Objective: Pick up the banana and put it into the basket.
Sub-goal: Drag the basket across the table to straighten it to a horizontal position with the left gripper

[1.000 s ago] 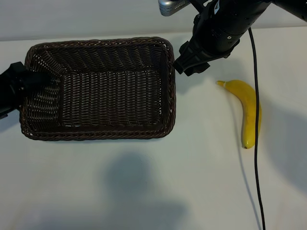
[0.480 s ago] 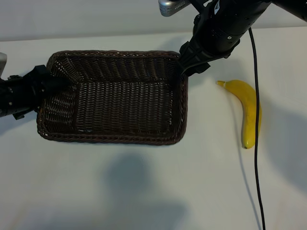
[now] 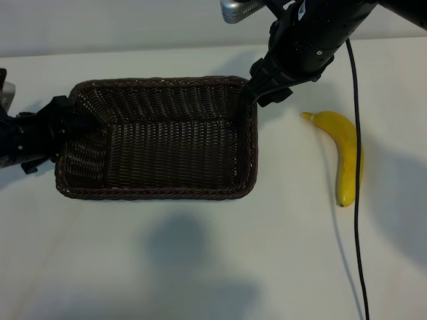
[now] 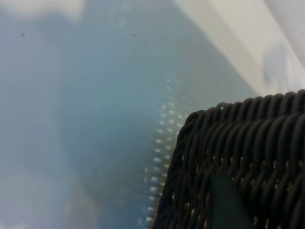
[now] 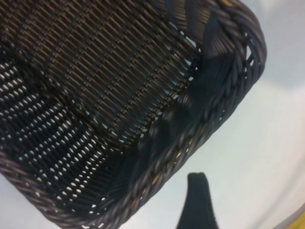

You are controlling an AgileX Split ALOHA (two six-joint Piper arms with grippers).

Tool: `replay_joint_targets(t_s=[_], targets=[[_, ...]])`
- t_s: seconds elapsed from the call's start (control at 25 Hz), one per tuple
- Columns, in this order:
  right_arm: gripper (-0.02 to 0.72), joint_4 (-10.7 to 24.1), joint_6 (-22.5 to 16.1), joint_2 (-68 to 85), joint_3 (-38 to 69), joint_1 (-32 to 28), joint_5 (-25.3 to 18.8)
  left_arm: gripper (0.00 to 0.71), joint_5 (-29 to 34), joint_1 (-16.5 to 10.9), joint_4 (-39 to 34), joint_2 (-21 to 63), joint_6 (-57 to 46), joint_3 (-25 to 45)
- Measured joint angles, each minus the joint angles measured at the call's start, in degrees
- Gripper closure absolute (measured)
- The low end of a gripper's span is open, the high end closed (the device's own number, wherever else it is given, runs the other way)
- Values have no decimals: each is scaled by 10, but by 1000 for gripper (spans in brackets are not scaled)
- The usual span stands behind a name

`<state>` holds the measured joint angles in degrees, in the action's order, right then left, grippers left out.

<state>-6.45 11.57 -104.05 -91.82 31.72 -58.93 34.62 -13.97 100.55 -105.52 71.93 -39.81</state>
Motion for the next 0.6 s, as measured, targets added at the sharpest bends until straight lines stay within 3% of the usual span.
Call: replay_joint_targets(t_s=[0.4, 0.6], targets=[[152, -1, 0, 0, 0, 0, -4, 327, -5, 32, 2, -5, -15, -16], [153, -1, 0, 0, 0, 0, -8, 327, -16, 33, 2, -5, -22, -17]])
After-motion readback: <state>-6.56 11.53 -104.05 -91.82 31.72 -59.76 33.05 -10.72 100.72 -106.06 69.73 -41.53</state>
